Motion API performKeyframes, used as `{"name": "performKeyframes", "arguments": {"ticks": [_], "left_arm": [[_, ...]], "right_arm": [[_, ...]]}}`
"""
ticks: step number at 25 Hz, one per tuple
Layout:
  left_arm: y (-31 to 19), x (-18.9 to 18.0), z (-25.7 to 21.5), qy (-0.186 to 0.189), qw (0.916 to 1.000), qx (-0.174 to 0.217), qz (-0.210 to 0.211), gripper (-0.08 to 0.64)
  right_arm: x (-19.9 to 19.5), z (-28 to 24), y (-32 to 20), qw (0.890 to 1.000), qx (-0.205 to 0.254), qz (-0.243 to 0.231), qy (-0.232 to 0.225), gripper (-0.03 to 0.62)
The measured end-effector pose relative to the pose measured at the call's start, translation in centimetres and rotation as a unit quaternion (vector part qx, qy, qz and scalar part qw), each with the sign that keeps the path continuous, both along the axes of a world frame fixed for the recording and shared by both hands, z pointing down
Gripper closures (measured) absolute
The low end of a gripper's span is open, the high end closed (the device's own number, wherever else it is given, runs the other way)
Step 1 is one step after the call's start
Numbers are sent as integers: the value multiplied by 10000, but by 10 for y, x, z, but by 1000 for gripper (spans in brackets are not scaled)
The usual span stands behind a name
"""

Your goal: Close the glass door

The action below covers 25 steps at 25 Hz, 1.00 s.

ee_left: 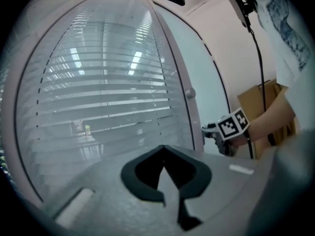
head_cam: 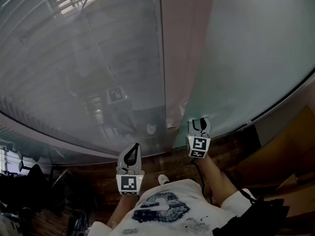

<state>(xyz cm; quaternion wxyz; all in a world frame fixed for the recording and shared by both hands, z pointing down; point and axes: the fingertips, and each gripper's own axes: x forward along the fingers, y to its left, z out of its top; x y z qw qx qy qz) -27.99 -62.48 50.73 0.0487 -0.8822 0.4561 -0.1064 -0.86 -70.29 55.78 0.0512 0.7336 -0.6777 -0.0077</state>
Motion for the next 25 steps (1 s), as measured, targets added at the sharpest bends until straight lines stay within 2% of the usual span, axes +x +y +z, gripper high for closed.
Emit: {"name": "performKeyframes", "arguments": {"ticks": [16, 25], "left_arm": [[-4, 4, -1, 58, 9998, -78, 156, 561], [9, 6, -5, 74, 9999, -63, 59, 561]], "right_arm": [[-6, -6, 0, 10000, -21, -22, 5, 454], [-6, -2, -3, 9998, -171, -115, 3, 451]]}}
